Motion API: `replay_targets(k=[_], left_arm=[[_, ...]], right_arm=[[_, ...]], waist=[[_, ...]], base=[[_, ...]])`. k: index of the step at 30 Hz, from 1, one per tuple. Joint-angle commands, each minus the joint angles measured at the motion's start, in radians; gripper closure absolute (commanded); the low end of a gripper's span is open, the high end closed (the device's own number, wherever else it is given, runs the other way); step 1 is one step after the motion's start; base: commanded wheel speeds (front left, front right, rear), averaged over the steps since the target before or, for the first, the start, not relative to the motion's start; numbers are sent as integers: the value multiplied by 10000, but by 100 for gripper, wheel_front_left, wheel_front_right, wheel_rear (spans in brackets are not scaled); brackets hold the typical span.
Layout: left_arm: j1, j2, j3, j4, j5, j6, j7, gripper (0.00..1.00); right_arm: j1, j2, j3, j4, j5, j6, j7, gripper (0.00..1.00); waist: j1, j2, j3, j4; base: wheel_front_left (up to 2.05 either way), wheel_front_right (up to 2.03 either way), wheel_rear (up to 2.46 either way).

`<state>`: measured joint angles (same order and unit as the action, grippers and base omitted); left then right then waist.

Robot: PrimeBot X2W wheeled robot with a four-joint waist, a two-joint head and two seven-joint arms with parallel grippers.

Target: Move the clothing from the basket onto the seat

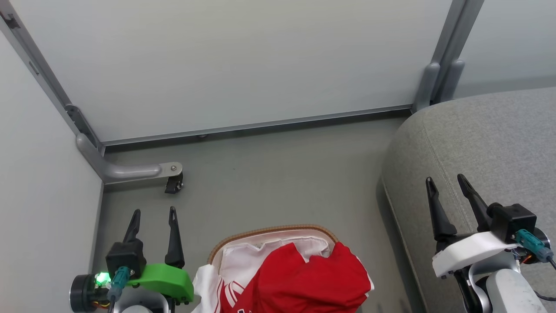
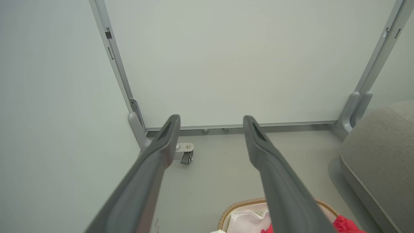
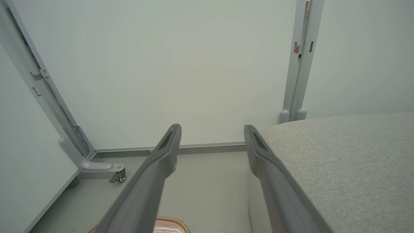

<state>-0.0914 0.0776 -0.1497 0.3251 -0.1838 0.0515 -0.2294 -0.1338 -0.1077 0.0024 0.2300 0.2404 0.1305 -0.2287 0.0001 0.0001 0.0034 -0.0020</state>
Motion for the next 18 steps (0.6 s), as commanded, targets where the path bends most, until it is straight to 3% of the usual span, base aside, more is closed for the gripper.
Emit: replay_targets(k=[1, 9, 18], left_arm=[[73, -24, 39, 28, 194, -45, -79, 0], [-23, -161, -120, 691, 693, -356, -224, 0], [-891, -243, -581, 1352, 1367, -522, -380, 0]], right_arm=[[-76, -41, -10, -55, -247, 3, -84, 0], [-310, -67, 228, -182, -836, 4, -239, 0], [-1027, -143, 366, -532, -1252, -1, -386, 0]], waist=[[-1, -1, 21, -4], [-1, -1, 519, -200], [-1, -1, 1926, -605]], base=[[0, 0, 0], [0, 0, 0], [0, 0, 0]])
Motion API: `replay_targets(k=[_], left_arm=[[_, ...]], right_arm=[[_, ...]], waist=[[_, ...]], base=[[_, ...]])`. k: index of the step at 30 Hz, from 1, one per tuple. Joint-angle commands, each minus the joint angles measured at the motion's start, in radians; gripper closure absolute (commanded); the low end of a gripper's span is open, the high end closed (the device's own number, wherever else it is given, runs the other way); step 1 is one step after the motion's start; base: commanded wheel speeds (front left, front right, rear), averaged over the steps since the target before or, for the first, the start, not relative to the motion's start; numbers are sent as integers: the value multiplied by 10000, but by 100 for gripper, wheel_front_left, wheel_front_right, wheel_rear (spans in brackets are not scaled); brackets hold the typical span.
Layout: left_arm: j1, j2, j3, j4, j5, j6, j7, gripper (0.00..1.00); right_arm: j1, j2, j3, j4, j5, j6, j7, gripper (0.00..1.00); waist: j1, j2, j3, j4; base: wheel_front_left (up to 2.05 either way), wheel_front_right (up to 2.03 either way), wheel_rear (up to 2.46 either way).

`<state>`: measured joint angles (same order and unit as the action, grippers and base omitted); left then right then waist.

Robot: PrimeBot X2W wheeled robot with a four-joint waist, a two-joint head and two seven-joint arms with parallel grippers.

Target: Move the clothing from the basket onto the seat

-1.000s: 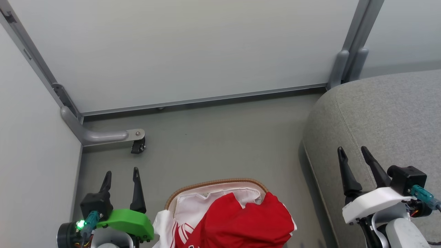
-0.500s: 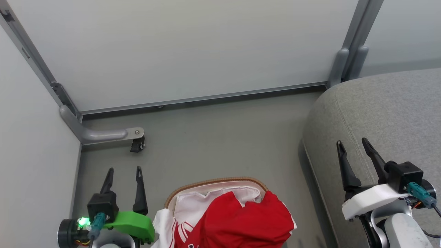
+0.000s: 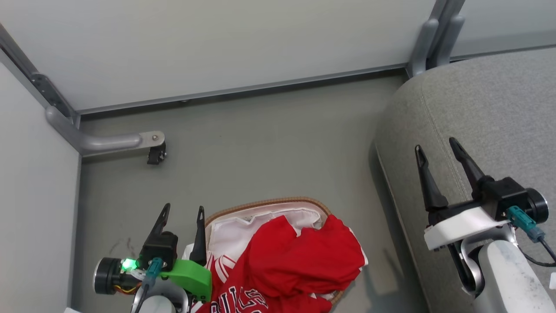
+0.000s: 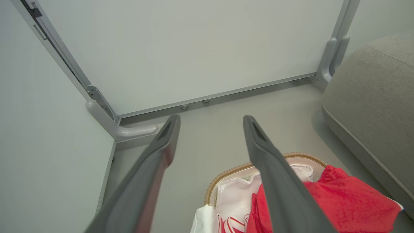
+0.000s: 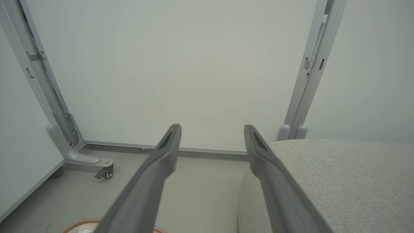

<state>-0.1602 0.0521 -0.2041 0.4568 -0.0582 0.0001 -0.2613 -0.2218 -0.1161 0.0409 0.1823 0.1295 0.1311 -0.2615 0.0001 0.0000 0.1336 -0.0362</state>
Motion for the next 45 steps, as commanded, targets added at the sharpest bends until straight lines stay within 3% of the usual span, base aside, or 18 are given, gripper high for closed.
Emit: replay_targets(k=[1, 7, 18, 32, 45], left_arm=[[-304, 8, -46, 129, 50, -36, -42, 0], [-1092, 1, -311, 996, -34, -187, -30, 0], [-2804, 15, -1083, 3899, 189, -533, -30, 0], [-4631, 224, -1401, 7061, 253, -247, -13, 0], [-5412, 685, -1438, 8257, 47, 42, 1691, 0]], right_arm=[[-229, -45, -26, -96, -100, -6, -52, 0], [-895, 8, 67, -449, 43, -6, -52, 0], [-1798, 143, 428, -855, 181, -6, -50, 0], [-2520, 427, 863, -1402, 281, -6, -52, 0], [-3029, 631, 1198, -1847, 515, -6, -52, 0]], waist=[[-1, 0, 799, -313], [-1, 0, 1878, -644], [-1, 0, 3458, -1279], [-1, 0, 5251, -2039], [-1, 0, 6452, -2573]], base=[[0, 0, 0], [0, 0, 0], [0, 0, 0], [0, 0, 0], [0, 0, 0]])
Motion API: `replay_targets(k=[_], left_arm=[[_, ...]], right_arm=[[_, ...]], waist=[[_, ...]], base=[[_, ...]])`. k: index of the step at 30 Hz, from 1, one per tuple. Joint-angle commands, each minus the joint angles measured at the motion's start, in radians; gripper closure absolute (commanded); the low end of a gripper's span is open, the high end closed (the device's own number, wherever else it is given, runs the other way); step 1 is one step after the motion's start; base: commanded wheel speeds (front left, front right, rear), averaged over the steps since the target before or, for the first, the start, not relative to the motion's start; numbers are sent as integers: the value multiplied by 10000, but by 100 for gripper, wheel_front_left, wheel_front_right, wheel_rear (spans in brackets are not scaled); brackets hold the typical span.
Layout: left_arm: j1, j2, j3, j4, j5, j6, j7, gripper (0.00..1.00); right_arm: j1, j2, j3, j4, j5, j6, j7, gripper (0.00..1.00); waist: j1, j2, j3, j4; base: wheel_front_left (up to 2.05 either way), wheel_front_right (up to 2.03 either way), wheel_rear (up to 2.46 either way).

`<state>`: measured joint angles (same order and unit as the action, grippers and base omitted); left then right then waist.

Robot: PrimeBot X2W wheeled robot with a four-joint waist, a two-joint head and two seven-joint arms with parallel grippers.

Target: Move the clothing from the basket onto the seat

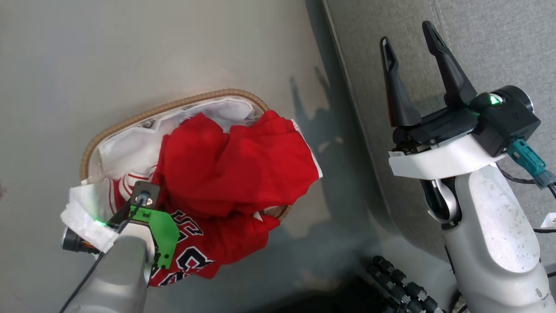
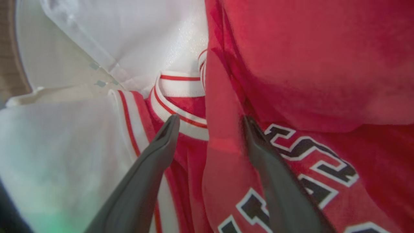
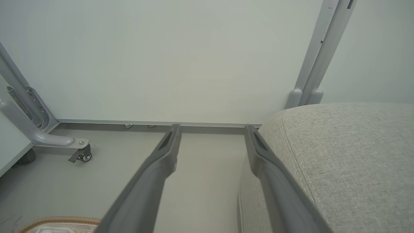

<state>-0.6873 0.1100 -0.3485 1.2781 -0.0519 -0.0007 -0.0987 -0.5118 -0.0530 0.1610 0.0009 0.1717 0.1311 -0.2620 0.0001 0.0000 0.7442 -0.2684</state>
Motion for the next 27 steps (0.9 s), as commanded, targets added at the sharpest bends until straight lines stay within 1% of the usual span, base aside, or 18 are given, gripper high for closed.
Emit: replay_targets(k=[1, 3, 8, 14, 15, 16, 17, 22, 27], left_arm=[[-163, 134, -7, 65, -15, 99, 328, 0], [-262, 190, -29, 85, -38, 193, 902, 0], [-375, 161, -17, 110, -230, -140, 1784, 0], [-250, -132, -113, 121, -422, -433, 2543, 0], [-237, -125, -135, 116, -416, -438, 2471, 31], [-226, -118, -143, 112, -417, -455, 2390, 83], [-209, -132, -158, 105, -435, -459, 2239, 100], [-135, -155, -256, 51, -452, -361, 1443, 100], [160, -366, -250, 82, -680, -390, 801, 100]], right_arm=[[-152, 7, -1, -34, 94, -6, -46, 0], [-185, 16, 35, -57, 172, -6, -45, 0], [-265, 12, 79, -51, 407, -6, -46, 0], [-290, 11, 100, 41, 529, -6, -46, 0], [-303, 10, 101, 63, 552, -6, -46, 0], [-316, 11, 105, 78, 558, -6, -45, 0], [-324, 9, 93, 102, 566, -6, -46, 0], [-243, 8, 30, 231, 462, -6, -46, 0], [27, 3, -15, 454, 312, -6, -46, 0]], waist=[[-1, 0, 397, -265], [-1, 0, 519, -303], [-1, 0, 707, -371], [-1, 0, 737, -370], [-1, 0, 723, -367], [-1, 0, 699, -362], [-1, 0, 664, -353], [-1, 0, 276, -270], [-1, 0, -512, -136]], base=[[0, 0, 0], [0, 0, 0], [0, 0, 0], [0, 0, 0], [0, 0, 0], [0, 0, 0], [0, 0, 0], [0, 0, 0], [0, 0, 0]])
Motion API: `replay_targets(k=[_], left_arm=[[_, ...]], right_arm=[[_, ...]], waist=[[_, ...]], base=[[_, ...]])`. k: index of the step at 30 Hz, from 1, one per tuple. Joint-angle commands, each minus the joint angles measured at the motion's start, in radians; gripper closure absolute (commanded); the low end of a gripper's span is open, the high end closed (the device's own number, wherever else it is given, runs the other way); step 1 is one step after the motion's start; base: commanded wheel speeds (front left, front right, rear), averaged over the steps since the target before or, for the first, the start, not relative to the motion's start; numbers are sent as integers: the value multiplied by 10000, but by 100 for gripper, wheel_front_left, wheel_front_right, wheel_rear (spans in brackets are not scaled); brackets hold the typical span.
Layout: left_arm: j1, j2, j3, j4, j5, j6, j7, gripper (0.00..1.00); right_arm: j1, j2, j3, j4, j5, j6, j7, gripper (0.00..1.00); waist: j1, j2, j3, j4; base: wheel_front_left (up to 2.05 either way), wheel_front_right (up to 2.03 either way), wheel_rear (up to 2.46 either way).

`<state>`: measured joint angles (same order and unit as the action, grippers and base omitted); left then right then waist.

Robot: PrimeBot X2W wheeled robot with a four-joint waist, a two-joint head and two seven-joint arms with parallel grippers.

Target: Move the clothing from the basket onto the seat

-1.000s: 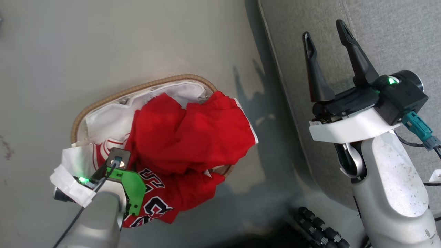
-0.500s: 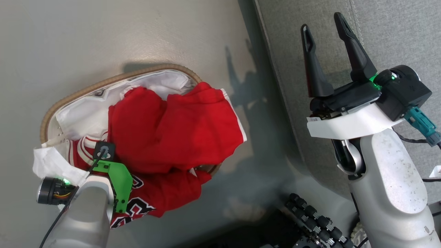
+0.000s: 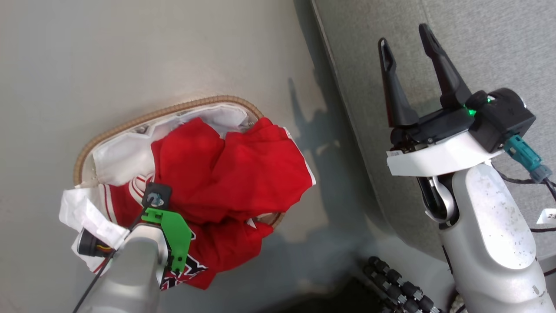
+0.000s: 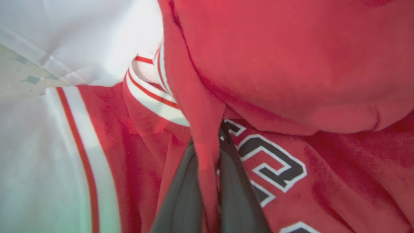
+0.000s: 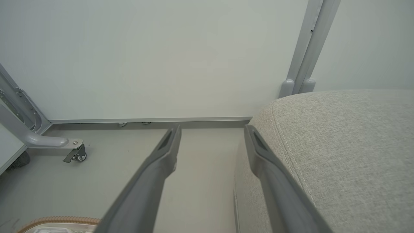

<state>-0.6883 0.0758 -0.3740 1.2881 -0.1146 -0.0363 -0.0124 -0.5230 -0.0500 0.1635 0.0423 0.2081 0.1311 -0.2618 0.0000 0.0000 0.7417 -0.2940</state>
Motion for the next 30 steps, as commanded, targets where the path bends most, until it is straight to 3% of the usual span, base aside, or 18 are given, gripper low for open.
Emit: replay_targets(k=[1, 9, 15, 24, 30], left_arm=[[223, -72, 13, -17, -104, -62, -175, 100], [941, -241, -98, -124, -608, -242, -1280, 100], [1746, -245, -633, -1067, -1650, -419, -2036, 100], [2488, -243, -1593, -2404, -3060, -18, -2497, 100], [2759, -242, -1651, -3864, -3369, 351, -2530, 100]], right_arm=[[188, -29, -50, 66, -76, -6, -48, 0], [895, -31, -228, 475, -399, -6, -48, 0], [1612, -148, -395, 734, -522, -6, -47, 0], [2718, -256, -549, 937, -657, -6, -48, 0], [3249, -296, -519, 1058, -675, -6, -48, 0]], waist=[[0, 0, -636, 145], [0, 0, -2389, 505], [0, 0, -3741, 880], [0, 0, -5286, 1457], [0, 0, -6045, 1737]], base=[[0, 0, 0], [0, 0, 0], [0, 0, 0], [0, 0, 0], [0, 0, 0]])
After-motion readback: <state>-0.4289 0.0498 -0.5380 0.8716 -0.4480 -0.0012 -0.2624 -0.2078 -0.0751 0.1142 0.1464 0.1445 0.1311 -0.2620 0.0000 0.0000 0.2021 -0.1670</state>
